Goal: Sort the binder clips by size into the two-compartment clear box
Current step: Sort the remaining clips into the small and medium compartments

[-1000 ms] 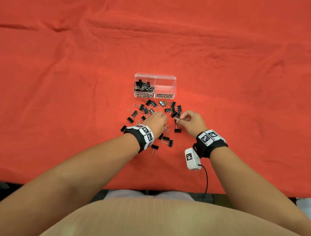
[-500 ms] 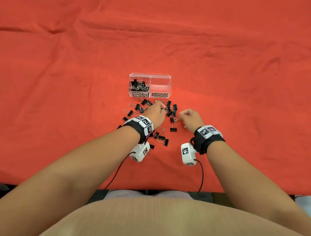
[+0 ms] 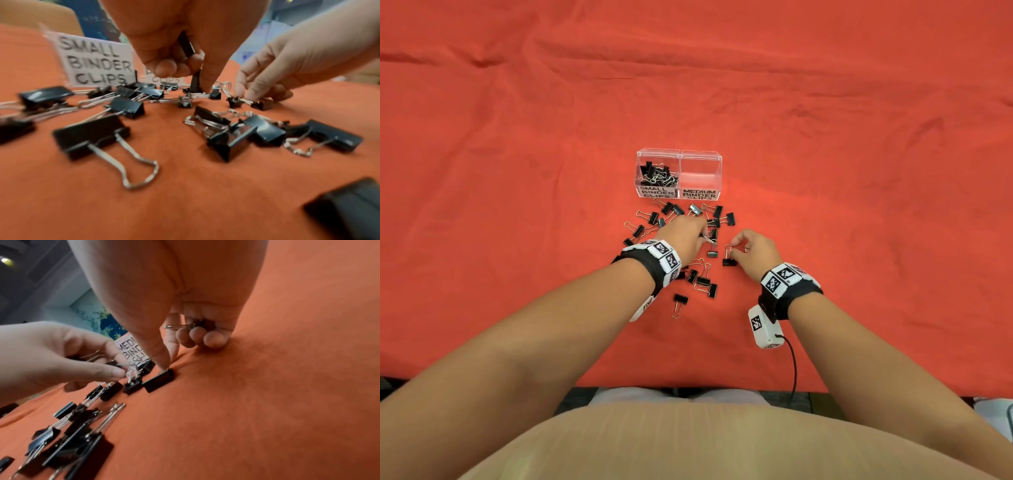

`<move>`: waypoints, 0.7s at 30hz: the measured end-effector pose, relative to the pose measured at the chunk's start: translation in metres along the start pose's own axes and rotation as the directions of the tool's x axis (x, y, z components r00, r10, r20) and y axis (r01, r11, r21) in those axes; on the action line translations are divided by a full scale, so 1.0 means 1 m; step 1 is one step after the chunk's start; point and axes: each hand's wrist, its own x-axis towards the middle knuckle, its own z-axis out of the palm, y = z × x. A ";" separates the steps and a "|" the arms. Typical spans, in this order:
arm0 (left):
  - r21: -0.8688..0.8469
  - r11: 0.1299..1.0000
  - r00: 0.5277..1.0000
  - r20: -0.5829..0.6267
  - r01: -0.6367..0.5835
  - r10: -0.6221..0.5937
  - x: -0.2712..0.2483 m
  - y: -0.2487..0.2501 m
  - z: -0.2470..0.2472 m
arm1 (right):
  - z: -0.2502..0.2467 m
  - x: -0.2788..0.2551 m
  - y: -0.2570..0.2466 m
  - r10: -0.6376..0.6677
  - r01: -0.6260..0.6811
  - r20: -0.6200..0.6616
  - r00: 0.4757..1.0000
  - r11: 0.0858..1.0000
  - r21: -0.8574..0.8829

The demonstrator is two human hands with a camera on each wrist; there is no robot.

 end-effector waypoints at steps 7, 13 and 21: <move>-0.139 0.981 0.985 -0.081 0.137 -0.149 -0.021 -0.027 -0.010 | 0.005 -0.002 -0.011 -0.040 0.040 0.000 0.999 0.999 -0.027; -0.099 0.981 0.983 -0.070 0.165 -0.172 -0.030 -0.030 -0.013 | 0.024 -0.007 -0.025 -0.027 0.033 0.036 0.999 0.985 -0.170; -0.313 0.922 0.946 -0.152 0.228 -0.286 -0.022 -0.026 -0.035 | 0.030 -0.006 -0.036 -0.082 0.103 0.128 0.988 0.981 -0.167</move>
